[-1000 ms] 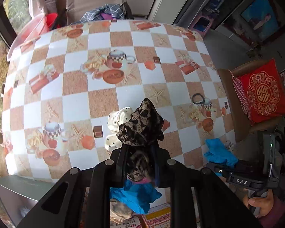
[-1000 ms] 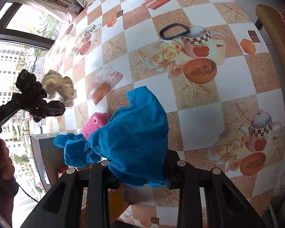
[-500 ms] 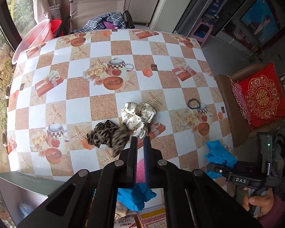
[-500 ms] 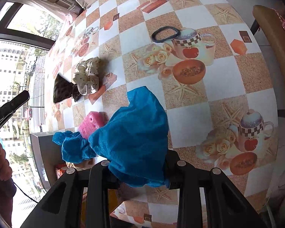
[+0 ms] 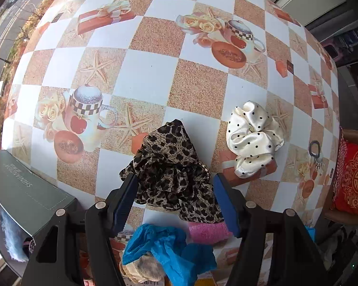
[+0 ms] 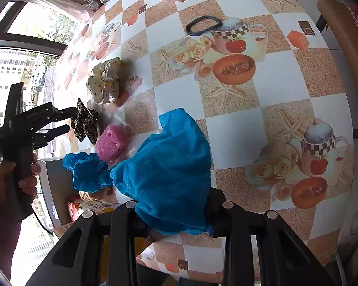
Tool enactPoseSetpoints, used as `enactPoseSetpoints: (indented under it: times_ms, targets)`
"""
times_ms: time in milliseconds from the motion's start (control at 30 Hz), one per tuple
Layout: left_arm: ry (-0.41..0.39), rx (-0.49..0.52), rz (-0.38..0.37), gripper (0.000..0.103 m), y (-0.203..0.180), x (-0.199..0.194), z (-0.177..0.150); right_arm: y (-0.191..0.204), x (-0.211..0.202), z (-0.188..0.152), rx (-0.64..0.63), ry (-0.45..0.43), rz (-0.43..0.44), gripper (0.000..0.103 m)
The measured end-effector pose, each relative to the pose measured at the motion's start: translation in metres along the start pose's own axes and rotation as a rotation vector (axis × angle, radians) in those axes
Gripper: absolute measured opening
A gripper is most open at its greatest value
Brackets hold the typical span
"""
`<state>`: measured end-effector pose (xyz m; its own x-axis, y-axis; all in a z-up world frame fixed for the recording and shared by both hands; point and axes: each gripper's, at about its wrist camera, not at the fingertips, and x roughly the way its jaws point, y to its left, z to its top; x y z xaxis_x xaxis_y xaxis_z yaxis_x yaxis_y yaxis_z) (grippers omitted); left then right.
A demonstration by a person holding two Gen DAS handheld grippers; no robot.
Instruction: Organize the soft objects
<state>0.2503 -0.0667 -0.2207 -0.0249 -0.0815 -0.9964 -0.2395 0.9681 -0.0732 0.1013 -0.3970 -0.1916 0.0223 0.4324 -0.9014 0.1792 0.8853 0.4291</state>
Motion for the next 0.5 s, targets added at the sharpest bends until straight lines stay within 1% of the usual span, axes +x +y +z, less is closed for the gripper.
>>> enactPoseSetpoints:
  times_ms: [67,133,167,233,267,300,333,367,433,500]
  targets:
    - [0.010,0.001,0.050,0.069,-0.006,0.014,0.002,-0.002,0.001,0.000,0.007,0.003,-0.001,0.032]
    - [0.023,0.016,0.037,0.074,-0.011,0.026,0.003,-0.003,0.001,0.000,0.012,0.003,0.000,0.032]
    - [0.038,0.029,0.030,0.074,-0.015,0.031,0.003,-0.003,0.000,0.000,0.011,0.000,-0.001,0.032]
    - [0.063,0.062,0.048,0.073,-0.023,0.039,0.002,-0.001,-0.002,-0.001,0.002,-0.007,-0.007,0.032]
    - [0.071,0.080,0.060,0.071,-0.027,0.042,0.000,0.001,-0.002,-0.001,-0.004,-0.010,-0.010,0.032]
    - [0.071,0.097,0.082,0.059,-0.030,0.043,-0.002,0.003,-0.003,-0.001,-0.010,-0.013,-0.013,0.032]
    - [0.053,0.120,0.087,0.040,-0.034,0.041,-0.003,0.005,-0.003,-0.001,-0.016,-0.015,-0.015,0.032]
    - [0.046,0.146,0.084,0.032,-0.037,0.039,-0.005,0.006,-0.003,-0.002,-0.021,-0.017,-0.017,0.032]
    - [0.039,0.161,0.058,0.026,-0.039,0.034,-0.007,0.009,-0.004,-0.002,-0.030,-0.021,-0.021,0.032]
    - [0.008,0.164,0.052,0.026,-0.037,0.024,-0.011,0.012,-0.005,-0.002,-0.041,-0.027,-0.029,0.032]
